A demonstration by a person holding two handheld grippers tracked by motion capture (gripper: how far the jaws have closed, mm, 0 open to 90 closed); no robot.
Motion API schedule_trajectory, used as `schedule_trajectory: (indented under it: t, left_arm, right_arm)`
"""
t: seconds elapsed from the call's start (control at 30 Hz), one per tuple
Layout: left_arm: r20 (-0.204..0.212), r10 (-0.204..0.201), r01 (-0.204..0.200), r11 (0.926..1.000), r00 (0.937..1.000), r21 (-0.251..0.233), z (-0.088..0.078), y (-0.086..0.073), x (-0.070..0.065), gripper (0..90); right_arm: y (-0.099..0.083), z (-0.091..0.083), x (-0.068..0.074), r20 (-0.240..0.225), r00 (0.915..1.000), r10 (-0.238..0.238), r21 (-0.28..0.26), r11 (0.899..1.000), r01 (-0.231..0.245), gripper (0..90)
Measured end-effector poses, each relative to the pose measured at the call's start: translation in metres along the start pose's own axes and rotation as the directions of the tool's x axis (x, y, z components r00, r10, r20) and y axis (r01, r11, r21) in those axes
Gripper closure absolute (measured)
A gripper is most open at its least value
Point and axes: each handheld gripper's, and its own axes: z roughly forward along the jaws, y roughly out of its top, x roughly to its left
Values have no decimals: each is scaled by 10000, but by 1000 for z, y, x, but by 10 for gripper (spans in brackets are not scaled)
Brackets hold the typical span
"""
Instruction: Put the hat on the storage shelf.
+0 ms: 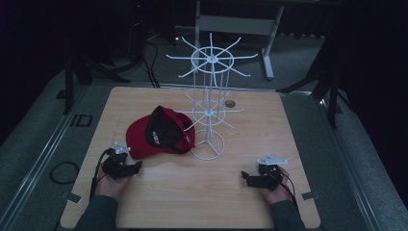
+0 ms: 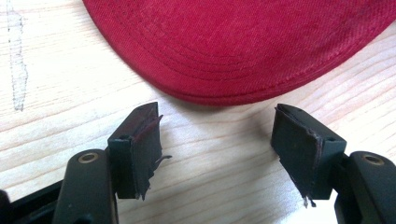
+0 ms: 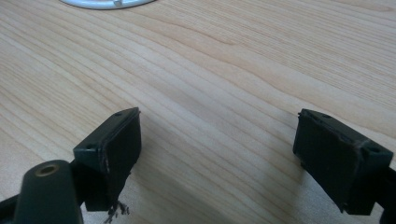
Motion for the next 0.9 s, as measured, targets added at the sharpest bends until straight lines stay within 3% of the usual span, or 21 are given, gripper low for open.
schedule_trajectory:
  t: [0.13,0.2,0.23,0.3,0.33,0.37,0.4,0.43,0.57,0.9]
  left_arm:
    - [-34,-62,62,9999,10000,110,0,2,1,370]
    - [-27,-70,70,9997,10000,229,-2,3,2,472]
    - [110,83,-89,9988,9999,491,-5,5,2,509]
    - [263,239,-253,9980,9994,575,-6,5,2,581]
    - [263,239,-253,9980,9994,575,-6,5,2,609]
    - [523,101,-146,9962,9986,853,-8,8,3,627]
    - [523,101,-146,9962,9986,853,-8,8,3,635]
    - [955,136,-218,9961,9953,851,-14,11,3,640]
    - [938,524,-560,9978,9942,362,-29,23,3,631]
    - [940,1072,-1083,9941,9898,62,-33,53,14,591]
  right_arm:
    - [0,0,0,-7,10000,-18,0,10000,18,151]
    - [0,0,0,-9,10000,-17,-2,10000,17,151]
    - [0,1,0,-10,10000,0,-4,10000,0,151]
    - [0,0,0,-7,10000,-12,1,10000,12,151]
    - [0,0,0,-7,10000,-12,1,10000,12,151]
    - [1,0,0,-9,10000,-7,11,10000,7,151]
    - [1,0,0,-10,10000,-2,15,10000,2,151]
    - [1,0,0,-9,10000,1,14,10000,-1,151]
    - [1,0,0,-8,10000,5,8,10000,-5,151]
    - [1,0,0,-8,10000,3,8,10000,-3,151]
